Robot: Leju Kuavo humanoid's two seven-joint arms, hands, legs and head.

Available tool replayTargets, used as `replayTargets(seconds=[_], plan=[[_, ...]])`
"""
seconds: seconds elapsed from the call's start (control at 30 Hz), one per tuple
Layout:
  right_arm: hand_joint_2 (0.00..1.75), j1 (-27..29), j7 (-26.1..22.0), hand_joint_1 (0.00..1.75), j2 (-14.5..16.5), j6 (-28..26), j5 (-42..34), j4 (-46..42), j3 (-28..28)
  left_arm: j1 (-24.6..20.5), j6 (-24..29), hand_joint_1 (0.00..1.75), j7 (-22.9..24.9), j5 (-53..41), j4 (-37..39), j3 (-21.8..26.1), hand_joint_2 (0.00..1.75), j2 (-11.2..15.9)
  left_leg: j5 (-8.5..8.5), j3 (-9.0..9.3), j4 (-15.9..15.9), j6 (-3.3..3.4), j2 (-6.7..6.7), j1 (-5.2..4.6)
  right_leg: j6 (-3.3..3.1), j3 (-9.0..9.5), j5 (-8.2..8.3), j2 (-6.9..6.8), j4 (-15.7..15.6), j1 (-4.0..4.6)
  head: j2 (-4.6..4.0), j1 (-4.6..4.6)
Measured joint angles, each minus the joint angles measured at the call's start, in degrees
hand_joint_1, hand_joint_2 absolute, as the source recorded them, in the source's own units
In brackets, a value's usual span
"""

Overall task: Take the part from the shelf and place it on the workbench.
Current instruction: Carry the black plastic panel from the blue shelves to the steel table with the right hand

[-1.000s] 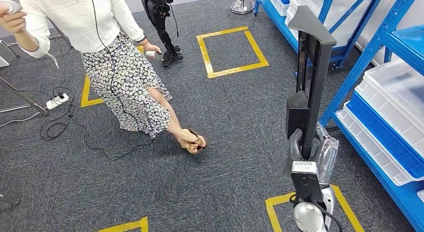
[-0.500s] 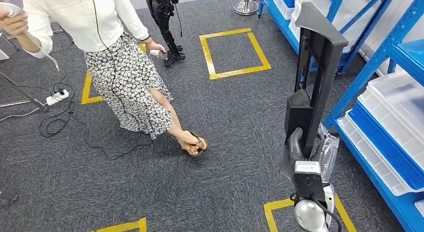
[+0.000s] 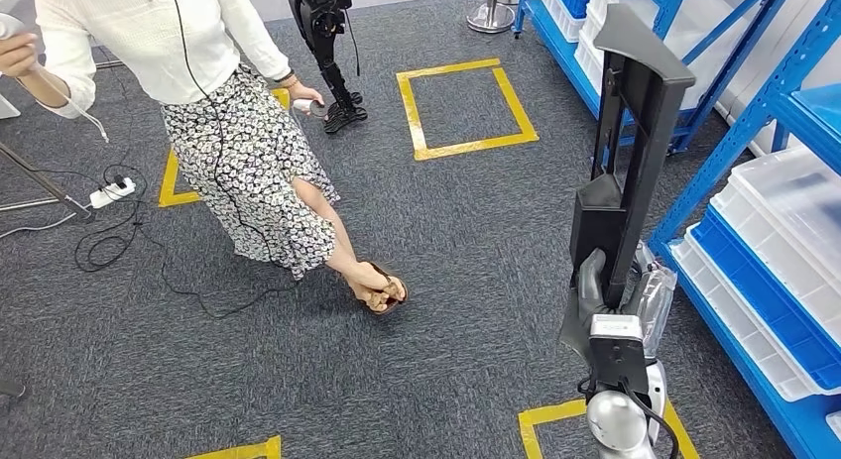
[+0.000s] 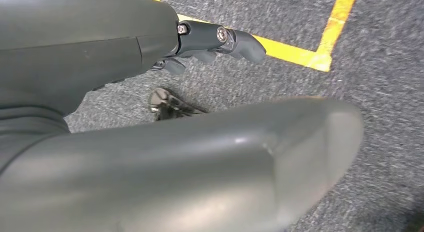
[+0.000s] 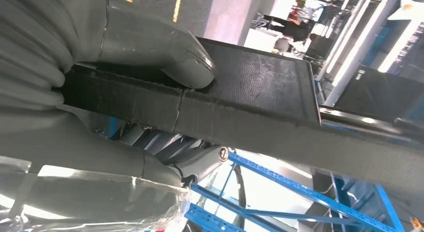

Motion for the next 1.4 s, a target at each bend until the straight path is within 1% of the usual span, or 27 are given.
replayTargets(seconds=[0.07, 0.1, 0.13, 0.17, 0.2, 0.27, 0.33, 0.43, 0.47, 0.57, 0.6, 0.63, 0.67, 0.73, 0.8, 0.9, 0.97, 1.0, 1.07, 1.1, 1.13, 1.17, 1.23, 1.27, 1.3, 1.37, 1.4], plan=[[1.75, -0.4, -0.3, 1.75, 0.1, 0.4, -0.6, 0.2, 0.0, 0.0, 0.1, 0.0, 0.0, 0.1, 0.0, 0.0, 0.0, 0.0, -2.74, -3.92, 7.2, -0.58, 0.11, 0.55, -0.13, 0.03, -0.1, -0.03, 0.0, 0.23, 0.0, -0.03], [1.75, -0.6, -0.4, 1.75, 0.1, 0.8, -1.0, 0.4, 0.0, 0.0, 0.2, 0.0, 0.0, 0.1, 0.0, 0.0, 0.0, 0.0, -2.82, -5.11, 9.0, -0.64, 0.15, 0.72, -0.17, 0.05, -0.14, -0.04, 0.0, 0.33, 0.0, -0.03], [1.75, -0.8, -0.5, 1.75, 0.2, 1.1, -1.4, 0.7, 0.0, 0.0, 0.3, 0.0, 0.0, 0.1, 0.0, 0.1, 0.0, 0.0, -1.82, -5.23, 8.5, -0.55, 0.17, 0.8, -0.21, 0.1, -0.17, -0.03, 0.0, 0.39, 0.0, -0.03], [1.75, -1.0, -0.6, 1.75, 0.2, 1.4, -1.9, 0.9, 0.0, 0.0, 0.5, 0.0, 0.0, 0.2, 0.0, 0.1, 0.0, 0.0, 0.06, -4.25, 5.9, -0.32, 0.17, 0.81, -0.25, 0.2, -0.2, 0.0, 0.0, 0.42, 0.0, -0.03], [1.75, -1.3, -0.7, 1.75, 0.3, 1.6, -2.3, 1.1, 0.0, 0.0, 0.6, 0.0, 0.0, 0.2, 0.0, 0.1, 0.0, 0.1, 2.32, -2.44, 1.9, 0.03, 0.17, 0.75, -0.29, 0.34, -0.24, 0.04, -0.1, 0.42, 0.0, -0.03], [1.75, -1.9, -1.0, 1.75, 0.5, 1.8, -3.1, 1.6, 0.0, 0.0, 1.0, 0.0, 0.0, 0.1, 0.0, 0.2, 0.0, 0.3, 4.88, 0.78, -4.9, 0.46, 0.19, 0.41, -0.24, 0.61, -0.21, 0.09, -0.5, 0.42, 0.0, 0.02], [1.75, -2.4, -1.1, 1.75, 0.6, 1.9, -3.6, 2.0, 0.0, 0.0, 1.2, 0.0, -0.1, 0.1, 0.0, 0.2, 0.0, 0.5, 5.02, 1.7, -7.0, 0.64, 0.19, -0.17, -0.04, 0.72, -0.1, 0.02, -0.9, 0.29, 0.0, -0.02], [1.75, -3.0, -1.2, 1.75, 0.6, 1.9, -3.8, 2.6, 0.0, 0.0, 1.1, 0.0, -0.2, -0.2, 0.0, 0.2, 0.0, 0.9, 6.11, 2.89, -9.4, 1.79, 0.17, -0.69, 0.43, 0.45, -0.3, -0.19, -0.7, 0.46, 0.0, 0.03], [1.75, -3.1, -1.2, 1.75, 0.6, 1.8, -3.8, 2.7, 0.0, 0.1, 1.0, 0.0, -0.2, -0.3, 0.0, 0.2, 0.0, 0.9, 6.61, 3.44, -10.4, 2.29, 0.18, -0.74, 0.2, -0.42, -1.21, -0.21, 1.0, 0.65, 0.0, 0.1], [1.75, -3.1, -1.2, 1.75, 0.3, 1.6, -3.8, 3.2, -0.1, 0.0, 0.6, 0.0, -0.2, -0.8, -0.1, 0.2, 0.0, 0.9, 7.02, 3.85, -11.1, 3.01, 0.13, -1.01, -0.96, -5.69, -5.69, -0.18, 11.6, 0.86, 0.0, 0.3], [1.75, -2.9, -1.2, 1.75, 0.2, 1.5, -3.8, 3.4, -0.2, 0.1, 0.6, 0.0, -0.2, -0.9, -0.1, 0.2, 0.0, 0.9, 6.99, 3.82, -11.1, 3.02, 0.03, -1.11, -0.87, -6.91, -6.24, -0.18, 13.7, 0.87, 0.0, 0.32], [1.75, -2.7, -1.2, 1.75, 0.1, 1.5, -3.8, 3.5, -0.2, 0.1, 0.6, 0.0, -0.2, -0.9, -0.1, 0.2, 0.0, 0.9, 6.96, 3.8, -11.1, 2.99, -0.09, -1.19, -0.56, -7.2, -5.93, -0.18, 13.9, 0.88, 0.0, 0.33], [1.75, -2.5, -1.2, 1.75, 0.0, 1.4, -3.8, 3.6, -0.2, 0.1, 0.5, 0.0, -0.2, -1.0, -0.1, 0.2, 0.0, 0.9, 6.89, 3.8, -11.0, 2.89, -0.23, -1.24, -0.12, -6.26, -4.71, -0.18, 11.7, 0.9, 0.0, 0.35], [1.75, -2.5, -1.2, 1.75, -0.1, 1.3, -3.8, 3.8, -0.3, 0.1, 0.5, 0.0, -0.2, -1.1, 0.0, 0.2, 0.0, 0.8, 6.46, 3.61, -10.2, 2.37, -0.47, -1.41, 0.47, -2.38, -1.5, -0.17, 3.7, 0.95, 0.0, 0.37], [1.75, -2.5, -1.2, 1.75, -0.1, 1.3, -3.7, 3.8, -0.3, 0.1, 0.5, 0.0, -0.2, -1.1, 0.0, 0.2, 0.0, 0.8, 5.74, 3.14, -9.1, 1.74, -0.62, -1.57, 0.12, 0.27, 0.21, -0.13, -1.3, 1.04, 0.0, 0.28], [1.75, -2.5, -1.3, 1.75, -0.2, 1.2, -3.8, 3.8, -0.3, 0.2, 0.5, 0.0, -0.2, -1.2, -0.1, 0.2, 0.0, 0.9, 5.25, 2.79, -8.3, 1.15, -0.68, -1.39, -0.67, 0.72, 0.55, -0.13, -1.7, 1.02, 0.0, 0.27], [1.75, -2.5, -1.3, 1.75, -0.1, 1.2, -3.8, 3.9, -0.3, 0.3, 0.3, 0.0, -0.2, -1.2, -0.1, 0.2, 0.0, 0.9, 3.72, 1.93, -6.0, 0.39, -0.55, -1.04, -1.09, 0.99, 0.66, -0.17, -1.9, 0.53, 0.0, 0.05], [1.75, -2.6, -1.3, 1.75, -0.1, 1.1, -3.9, 3.9, -0.3, 0.3, 0.3, 0.0, -0.2, -1.3, -0.1, 0.2, 0.0, 0.9, 2.19, 0.75, -3.3, -0.15, -0.43, -0.71, -1.27, 1.11, 0.65, -0.2, -1.9, 0.42, 0.0, -0.08], [1.75, -2.6, -1.3, 1.75, 0.0, 1.1, -3.9, 3.9, -0.3, 0.3, 0.2, 0.0, -0.2, -1.3, 0.0, 0.2, 0.0, 0.8, -1.13, -2.86, 3.9, -1.2, -0.16, 0.16, -1.53, 1.18, 0.56, -0.24, -1.9, 0.55, 0.0, -0.28], [1.75, -2.6, -1.3, 1.75, 0.0, 1.1, -3.9, 4.0, -0.3, 0.3, 0.2, 0.0, -0.2, -1.3, 0.0, 0.2, 0.0, 0.8, -1.87, -4.34, 6.6, -1.52, -0.03, 0.56, -1.55, 1.19, 0.53, -0.25, -1.9, 0.62, 0.0, -0.27], [1.75, -2.6, -1.3, 1.75, 0.0, 1.1, -4.0, 4.0, -0.3, 0.4, 0.2, 0.0, -0.2, -1.3, 0.0, 0.2, 0.0, 0.8, -1.53, -4.93, 7.4, -1.72, 0.07, 0.88, -1.57, 1.22, 0.5, -0.25, -1.9, 0.67, 0.0, -0.28], [1.75, -2.6, -1.3, 1.75, 0.0, 1.1, -4.0, 4.0, -0.3, 0.4, 0.2, 0.0, -0.2, -1.3, 0.1, 0.2, 0.0, 0.8, -0.14, -4.37, 5.8, -1.78, 0.15, 1.11, -1.53, 1.3, 0.45, -0.24, -1.9, 0.67, 0.0, -0.28], [1.75, -2.7, -1.3, 1.75, 0.1, 1.1, -4.0, 4.1, -0.3, 0.3, 0.1, 0.0, -0.2, -1.3, 0.1, 0.2, 0.0, 0.8, 3.83, -0.73, -1.9, -1.54, 0.44, 1.25, -1.43, 1.55, 0.37, -0.23, -2.0, 0.64, 0.0, -0.27], [1.75, -2.7, -1.3, 1.75, 0.1, 1.1, -4.0, 4.1, -0.3, 0.3, 0.1, 0.0, -0.2, -1.4, 0.1, 0.2, 0.0, 0.8, 5.09, 0.93, -5.2, -1.36, 0.6, 1.11, -1.26, 1.63, 0.35, -0.23, -2.1, 0.7, 0.0, -0.25], [1.75, -2.8, -1.3, 1.75, 0.1, 1.1, -4.0, 4.1, -0.3, 0.3, 0.1, 0.0, -0.2, -1.4, 0.1, 0.2, 0.0, 0.8, 5.67, 1.98, -7.4, -1.12, 0.72, 0.9, -1.07, 1.67, 0.36, -0.25, -2.2, 0.69, 0.0, -0.26], [1.75, -2.8, -1.3, 1.75, 0.1, 1.1, -4.0, 4.1, -0.3, 0.2, 0.1, 0.0, -0.2, -1.4, 0.1, 0.2, 0.0, 0.9, 5.61, 2.24, -8.3, -0.51, 0.65, 0.29, -0.39, 1.72, 0.41, -0.37, -2.6, 0.67, 0.0, -0.27], [1.75, -2.8, -1.3, 1.75, 0.2, 1.1, -4.0, 4.1, -0.3, 0.2, 0.2, 0.0, -0.2, -1.4, 0.1, 0.2, 0.0, 0.9, 5.88, 2.51, -8.9, 0.07, 0.55, 0.18, -0.02, 1.65, 0.39, -0.46, -2.7, 0.71, 0.0, -0.28]])
